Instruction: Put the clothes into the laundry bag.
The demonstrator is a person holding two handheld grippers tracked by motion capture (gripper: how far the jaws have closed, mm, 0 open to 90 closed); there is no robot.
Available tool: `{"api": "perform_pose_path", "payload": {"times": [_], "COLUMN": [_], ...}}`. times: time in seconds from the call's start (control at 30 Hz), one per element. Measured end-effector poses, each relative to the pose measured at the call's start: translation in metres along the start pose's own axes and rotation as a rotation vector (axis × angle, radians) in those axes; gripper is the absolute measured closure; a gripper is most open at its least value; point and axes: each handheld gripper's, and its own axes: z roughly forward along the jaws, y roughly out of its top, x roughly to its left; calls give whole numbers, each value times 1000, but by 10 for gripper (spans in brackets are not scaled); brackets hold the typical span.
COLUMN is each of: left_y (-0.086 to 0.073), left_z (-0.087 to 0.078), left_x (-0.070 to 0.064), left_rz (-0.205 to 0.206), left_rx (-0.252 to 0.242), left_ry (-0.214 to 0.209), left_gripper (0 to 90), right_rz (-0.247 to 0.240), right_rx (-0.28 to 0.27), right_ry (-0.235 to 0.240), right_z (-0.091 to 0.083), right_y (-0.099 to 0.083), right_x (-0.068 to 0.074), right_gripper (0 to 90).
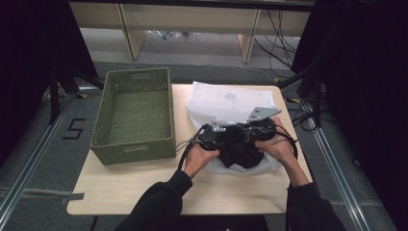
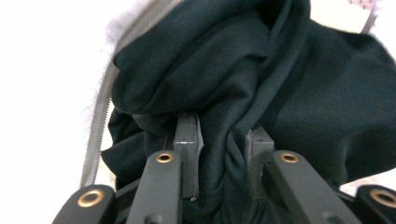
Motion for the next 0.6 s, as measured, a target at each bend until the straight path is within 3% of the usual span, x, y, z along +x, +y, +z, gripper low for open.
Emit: {"api": "perform_pose_path", "payload": {"times": [0.07,0.1,0.17,0.2,0.23,0.27,0.33,0.4,0.43,0.53,0.6], "left_y": [3,3,7,6,6,-1,-4,-2,-2,4,9], "left_z": [-9,-9,-14,-10,-10,4,11,10,10,2,-4], "left_x": [-5,-5,-5,-3,-3,-2,-2,-6,-6,-3,8], "left_rz": [30,30,16,-14,-14,-29,-27,-11,-11,-12,-25], "left_rx": [-12,-12,-27,-20,-20,-20,-29,-49,-49,-41,-62], "left_ry": [-12,-12,-53,-83,-83,-128,-138,-145,-145,-82,-6], "left_gripper": [732,739,753,762,766,769,770,774,775,782,789], "right_rz": [-16,3,9,4,4,-1,28,28,21,19,12], "right_rx": [-5,-4,-10,-11,-11,-15,-8,-10,-21,-22,-20], "right_ry": [0,0,-4,-6,-6,-8,-9,-9,-10,-15,-9], "right_z": [1,1,-1,-2,-2,-3,-3,-4,-4,-4,-6], "right_y": [0,0,2,2,2,3,3,3,3,3,2], "right_x": [0,0,-1,0,0,-2,-2,-2,-3,-4,-4], "right_gripper": [900,900,900,900,900,900,900,900,900,900,900]}}
